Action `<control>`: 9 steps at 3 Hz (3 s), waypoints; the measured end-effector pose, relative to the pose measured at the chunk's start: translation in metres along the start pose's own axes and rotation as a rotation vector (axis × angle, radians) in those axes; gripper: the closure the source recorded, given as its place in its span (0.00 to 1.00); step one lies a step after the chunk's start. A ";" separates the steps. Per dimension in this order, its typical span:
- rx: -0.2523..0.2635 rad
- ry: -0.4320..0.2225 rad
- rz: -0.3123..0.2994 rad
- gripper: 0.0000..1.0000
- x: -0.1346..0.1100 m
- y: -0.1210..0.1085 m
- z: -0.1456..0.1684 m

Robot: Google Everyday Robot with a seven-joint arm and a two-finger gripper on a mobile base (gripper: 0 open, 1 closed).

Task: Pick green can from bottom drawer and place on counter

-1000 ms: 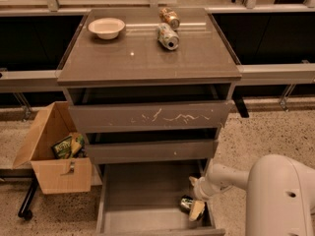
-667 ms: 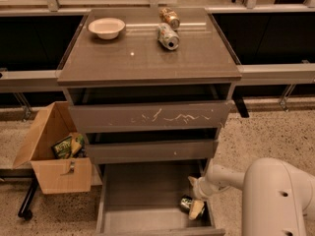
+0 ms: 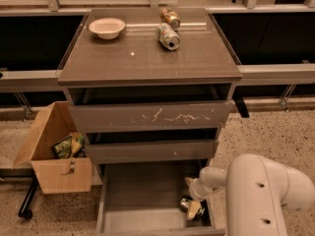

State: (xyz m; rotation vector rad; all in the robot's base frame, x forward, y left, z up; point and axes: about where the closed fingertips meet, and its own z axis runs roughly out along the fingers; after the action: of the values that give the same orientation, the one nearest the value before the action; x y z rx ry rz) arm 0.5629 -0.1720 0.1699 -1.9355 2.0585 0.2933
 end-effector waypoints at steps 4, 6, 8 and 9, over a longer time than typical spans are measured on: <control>-0.045 0.106 -0.008 0.38 0.025 0.006 0.027; -0.059 0.080 -0.018 0.86 0.023 0.009 0.025; -0.051 -0.141 -0.067 1.00 -0.011 0.010 -0.020; -0.039 -0.332 -0.074 1.00 -0.030 0.019 -0.078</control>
Offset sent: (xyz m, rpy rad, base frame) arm 0.0004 -0.0093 -0.0419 -0.1106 0.0454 0.0212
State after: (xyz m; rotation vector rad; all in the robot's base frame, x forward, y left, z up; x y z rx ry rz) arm 0.5391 -0.1701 0.2520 -1.8350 1.7756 0.5974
